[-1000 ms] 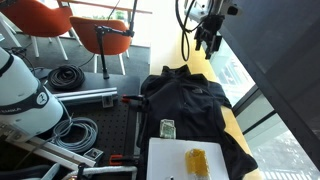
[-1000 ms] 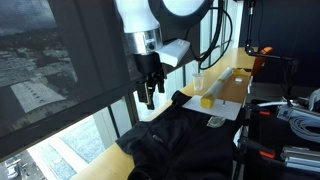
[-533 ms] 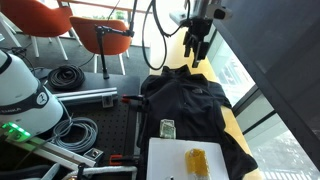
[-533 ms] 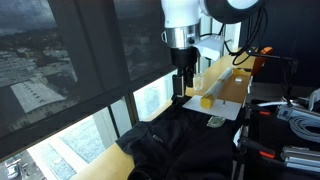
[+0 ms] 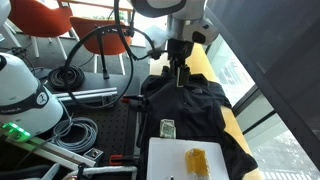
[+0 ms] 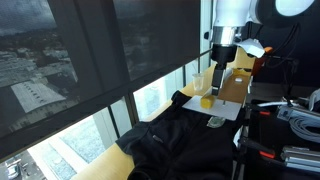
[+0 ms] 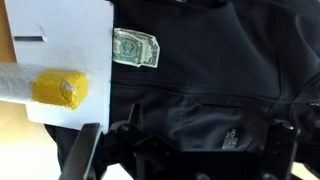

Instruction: Zip closed the jersey

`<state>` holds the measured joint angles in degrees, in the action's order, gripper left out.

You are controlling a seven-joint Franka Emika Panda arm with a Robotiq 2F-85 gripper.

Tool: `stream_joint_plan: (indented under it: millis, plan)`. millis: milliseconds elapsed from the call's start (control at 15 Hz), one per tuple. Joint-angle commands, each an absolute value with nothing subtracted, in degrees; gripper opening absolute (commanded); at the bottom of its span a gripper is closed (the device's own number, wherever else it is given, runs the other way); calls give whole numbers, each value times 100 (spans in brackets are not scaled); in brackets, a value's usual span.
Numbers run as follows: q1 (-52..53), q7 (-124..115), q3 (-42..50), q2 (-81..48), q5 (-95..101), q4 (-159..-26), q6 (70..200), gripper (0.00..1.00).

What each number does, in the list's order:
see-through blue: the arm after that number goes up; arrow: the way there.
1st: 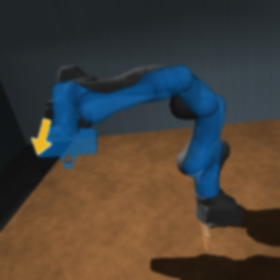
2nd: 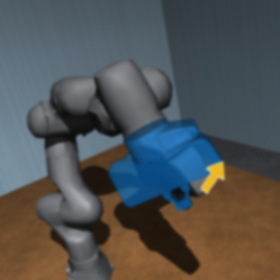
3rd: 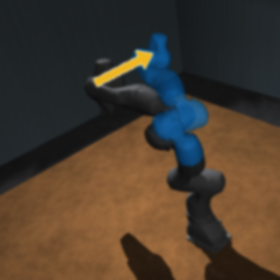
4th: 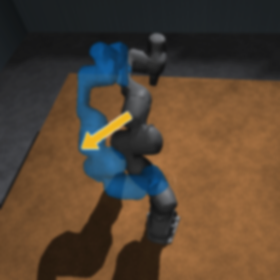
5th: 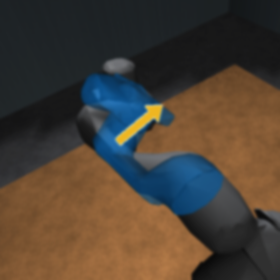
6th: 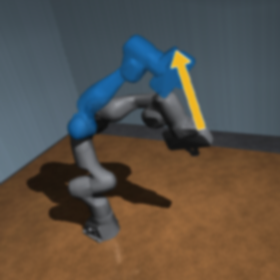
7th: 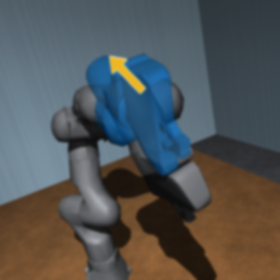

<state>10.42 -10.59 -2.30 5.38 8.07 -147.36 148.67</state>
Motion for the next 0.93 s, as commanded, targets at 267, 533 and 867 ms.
stream_joint_plan:
  millis: [267,533,867]
  plan:
    - [840,-966,-436,737,706,-14901,14896,100]
    - [840,-966,-436,737,706,-14901,14897,100]
    - [840,-966,-436,737,706,-14901,14897,100]
